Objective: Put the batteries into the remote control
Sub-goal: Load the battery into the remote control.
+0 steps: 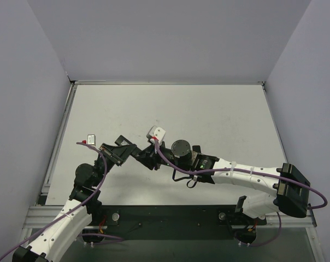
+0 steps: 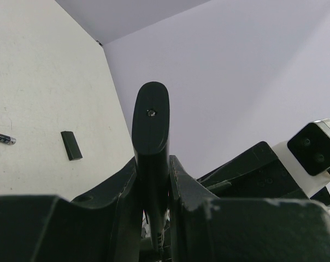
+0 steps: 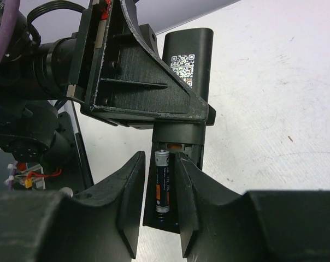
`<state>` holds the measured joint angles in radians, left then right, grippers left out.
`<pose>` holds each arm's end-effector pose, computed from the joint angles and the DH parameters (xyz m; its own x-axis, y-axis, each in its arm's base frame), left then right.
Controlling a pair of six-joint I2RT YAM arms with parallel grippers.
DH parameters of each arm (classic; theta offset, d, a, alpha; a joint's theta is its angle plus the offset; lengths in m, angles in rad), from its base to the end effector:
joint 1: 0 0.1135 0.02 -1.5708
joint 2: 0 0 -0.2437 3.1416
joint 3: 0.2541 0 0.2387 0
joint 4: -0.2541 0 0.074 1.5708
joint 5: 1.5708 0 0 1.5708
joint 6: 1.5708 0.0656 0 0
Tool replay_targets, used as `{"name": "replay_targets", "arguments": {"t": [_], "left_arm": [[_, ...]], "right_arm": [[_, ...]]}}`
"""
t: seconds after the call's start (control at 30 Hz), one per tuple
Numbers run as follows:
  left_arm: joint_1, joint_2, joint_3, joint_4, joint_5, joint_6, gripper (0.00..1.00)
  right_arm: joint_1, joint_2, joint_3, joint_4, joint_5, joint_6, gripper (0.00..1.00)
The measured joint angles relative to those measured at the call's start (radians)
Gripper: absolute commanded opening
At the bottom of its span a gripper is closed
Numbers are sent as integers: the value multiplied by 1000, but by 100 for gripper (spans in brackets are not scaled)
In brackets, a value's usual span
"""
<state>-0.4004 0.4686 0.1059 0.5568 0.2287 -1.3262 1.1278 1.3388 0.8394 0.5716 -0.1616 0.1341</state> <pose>0.1555 -0.0820 0.2243 -0.5241 -0.8043 -0.2801 0.3139 0.1233 -0.9414 0.1336 0.3062 0.3027 -0.0978 0.1018 -0.9900 -0.9560 0.2669 0.1219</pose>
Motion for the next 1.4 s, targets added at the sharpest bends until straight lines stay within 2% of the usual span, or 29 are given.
{"name": "replay_targets", "arguments": {"t": [0.27, 0.37, 0.5, 0.57, 0.67, 0.8, 0.9, 1.13, 1.3, 1.4], "left_arm": [[0, 0, 0, 0, 0, 0, 0], [0, 0, 0, 0, 4, 0, 0], [0, 0, 0, 0, 14, 0, 0], [0, 4, 0, 0, 21, 1, 0], [0, 21, 10, -4, 41, 3, 0], [0, 51, 32, -8, 72, 8, 0], [0, 73, 55, -11, 100, 22, 0], [0, 100, 85, -15, 163, 48, 0], [0, 125, 114, -16, 217, 64, 0], [0, 140, 135, -17, 246, 77, 0]], "right_arm": [[2, 0, 16, -3, 0, -1, 32], [2, 0, 19, -4, 8, -5, 40], [2, -2, 21, -19, 18, -12, 57], [2, -12, 21, -44, 18, -23, 62], [1, -46, 32, -101, 12, -46, 62], [-1, -119, 72, -177, -24, -86, 76], [-3, -180, 95, -225, -74, -153, 77], [-16, -246, 139, -385, -236, -420, 76], [-70, -241, 151, -489, -377, -555, 70], [-95, -204, 190, -539, -447, -616, 59]]}}
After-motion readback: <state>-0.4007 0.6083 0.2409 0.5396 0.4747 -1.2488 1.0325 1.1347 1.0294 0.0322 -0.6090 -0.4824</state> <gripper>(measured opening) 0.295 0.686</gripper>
